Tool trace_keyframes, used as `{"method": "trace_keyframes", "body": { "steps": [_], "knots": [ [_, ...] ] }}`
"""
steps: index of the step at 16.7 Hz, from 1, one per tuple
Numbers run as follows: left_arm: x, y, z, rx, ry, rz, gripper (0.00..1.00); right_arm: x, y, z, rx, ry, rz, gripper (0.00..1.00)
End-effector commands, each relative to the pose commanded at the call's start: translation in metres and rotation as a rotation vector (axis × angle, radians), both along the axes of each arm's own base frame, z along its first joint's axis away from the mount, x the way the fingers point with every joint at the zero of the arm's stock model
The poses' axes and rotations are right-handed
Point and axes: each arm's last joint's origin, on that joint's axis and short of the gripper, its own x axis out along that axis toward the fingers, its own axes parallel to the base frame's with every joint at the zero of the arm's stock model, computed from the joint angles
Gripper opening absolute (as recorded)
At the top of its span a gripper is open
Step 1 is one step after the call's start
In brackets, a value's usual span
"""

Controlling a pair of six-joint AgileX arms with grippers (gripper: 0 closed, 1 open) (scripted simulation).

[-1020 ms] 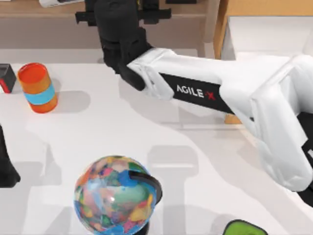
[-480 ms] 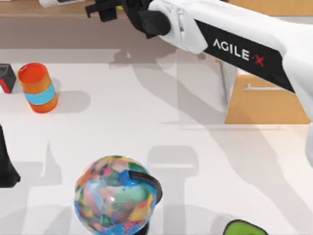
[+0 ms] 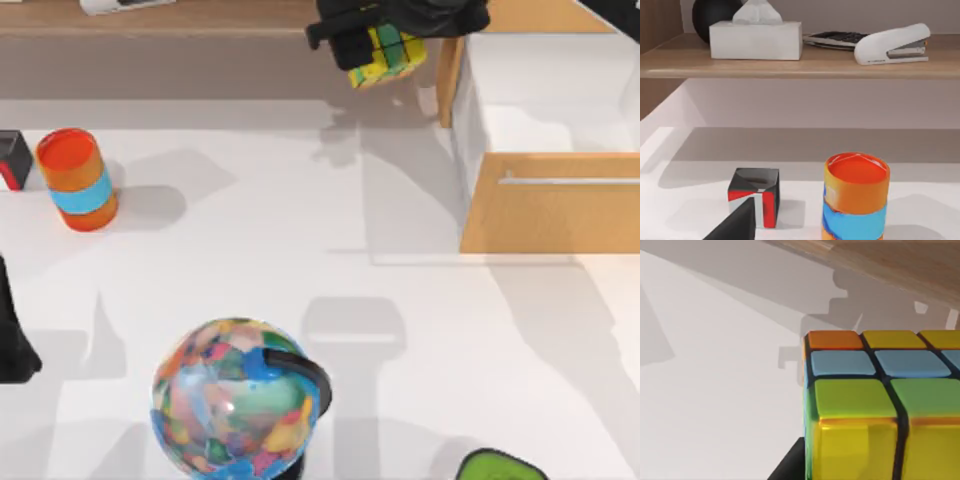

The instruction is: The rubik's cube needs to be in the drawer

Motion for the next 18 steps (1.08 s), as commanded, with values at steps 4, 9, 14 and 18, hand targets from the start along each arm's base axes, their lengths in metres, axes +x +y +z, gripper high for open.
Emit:
{"method": "trace_keyframes", "body": {
  "steps": [4,9,14,18],
  "knots": [
    [0.000,0.000,0.000,0.000,0.000,0.000,1.00,0.017,-0.080,0.001,-0.028,0.219,-0.145,0.00],
    [0.000,0.000,0.000,0.000,0.000,0.000,1.00,0.051,-0.161,-0.052,-0.056,0.464,-0.336,0.00],
    [0.000,0.000,0.000,0.000,0.000,0.000,1.00,0.066,-0.175,-0.112,-0.077,0.619,-0.374,0.00],
    [0.000,0.000,0.000,0.000,0.000,0.000,1.00,0.066,-0.175,-0.112,-0.077,0.619,-0.374,0.00]
  ]
}}
